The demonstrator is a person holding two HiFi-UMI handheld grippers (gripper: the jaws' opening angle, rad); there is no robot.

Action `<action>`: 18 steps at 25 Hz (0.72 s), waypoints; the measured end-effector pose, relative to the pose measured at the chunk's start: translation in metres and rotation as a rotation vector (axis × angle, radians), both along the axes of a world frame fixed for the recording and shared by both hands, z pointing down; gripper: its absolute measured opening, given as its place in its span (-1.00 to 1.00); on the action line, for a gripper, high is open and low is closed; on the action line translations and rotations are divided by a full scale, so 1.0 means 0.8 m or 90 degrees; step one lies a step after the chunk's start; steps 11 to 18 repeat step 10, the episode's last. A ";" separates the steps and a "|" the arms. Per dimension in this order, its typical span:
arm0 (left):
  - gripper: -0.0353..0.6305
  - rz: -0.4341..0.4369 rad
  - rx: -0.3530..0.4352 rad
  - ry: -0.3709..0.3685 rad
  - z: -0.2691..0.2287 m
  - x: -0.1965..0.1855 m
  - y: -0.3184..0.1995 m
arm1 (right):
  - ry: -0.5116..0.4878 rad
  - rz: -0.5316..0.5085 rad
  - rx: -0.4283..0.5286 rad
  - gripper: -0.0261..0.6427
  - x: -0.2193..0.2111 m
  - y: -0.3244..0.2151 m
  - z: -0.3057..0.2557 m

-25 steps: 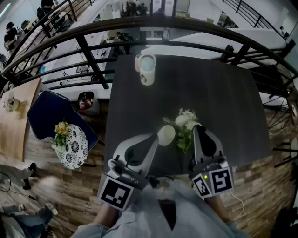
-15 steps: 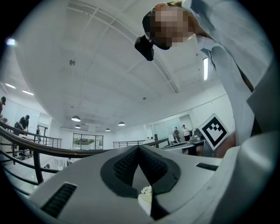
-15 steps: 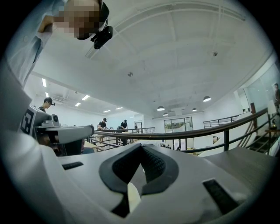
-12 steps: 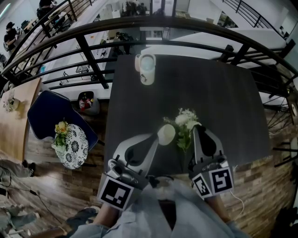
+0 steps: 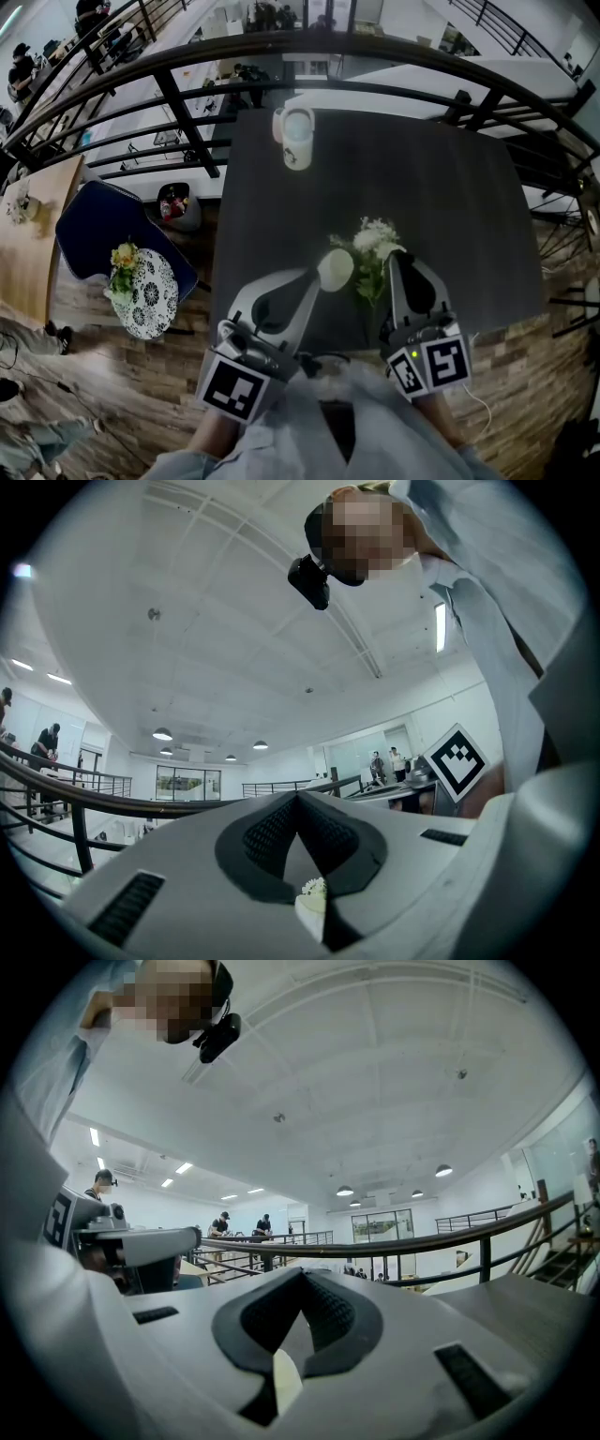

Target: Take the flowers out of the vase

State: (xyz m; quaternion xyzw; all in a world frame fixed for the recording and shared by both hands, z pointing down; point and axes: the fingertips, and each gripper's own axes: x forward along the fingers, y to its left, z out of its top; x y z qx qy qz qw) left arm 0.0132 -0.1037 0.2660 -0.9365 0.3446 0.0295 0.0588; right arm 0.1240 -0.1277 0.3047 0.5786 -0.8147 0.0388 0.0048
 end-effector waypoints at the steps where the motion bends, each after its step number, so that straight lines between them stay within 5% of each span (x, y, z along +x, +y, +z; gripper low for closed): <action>1: -0.90 0.000 -0.001 0.001 0.000 0.000 0.000 | 0.000 0.000 0.000 -0.94 0.000 0.000 0.000; 18: -0.90 0.000 -0.001 0.003 0.000 0.000 0.001 | 0.001 0.001 -0.003 -0.94 0.002 0.000 0.002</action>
